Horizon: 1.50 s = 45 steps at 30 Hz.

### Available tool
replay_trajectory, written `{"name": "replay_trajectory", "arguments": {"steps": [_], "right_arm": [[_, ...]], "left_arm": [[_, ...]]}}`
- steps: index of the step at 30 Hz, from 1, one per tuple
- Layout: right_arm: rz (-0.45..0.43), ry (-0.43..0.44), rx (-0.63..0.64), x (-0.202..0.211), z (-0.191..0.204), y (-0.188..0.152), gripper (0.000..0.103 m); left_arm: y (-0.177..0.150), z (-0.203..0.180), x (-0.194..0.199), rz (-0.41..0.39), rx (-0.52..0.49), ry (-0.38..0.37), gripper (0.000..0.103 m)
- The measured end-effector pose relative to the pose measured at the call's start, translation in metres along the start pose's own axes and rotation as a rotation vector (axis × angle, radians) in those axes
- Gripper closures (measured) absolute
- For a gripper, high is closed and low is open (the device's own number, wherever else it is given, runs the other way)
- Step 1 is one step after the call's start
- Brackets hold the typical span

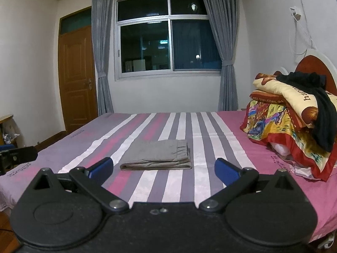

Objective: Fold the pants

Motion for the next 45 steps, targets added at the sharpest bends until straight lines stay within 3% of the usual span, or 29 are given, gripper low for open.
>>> {"name": "replay_trajectory", "arguments": {"steps": [45], "right_arm": [[-0.020,-0.020,0.011,0.0040,0.0038,0.0040,0.000]], "left_arm": [[-0.0004,0.0025,0.0028,-0.009,-0.017,-0.019,0.000]]}}
Point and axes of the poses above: each gripper's, at about its wrist camera, not at the fingertips, and x roughly against the way its jaws point, z to its left, y to its top, the point moved 6 cm from there along -x, roughly the way its jaws point, and after that the axes turned 1 degree about z, right-handed, at the moved point
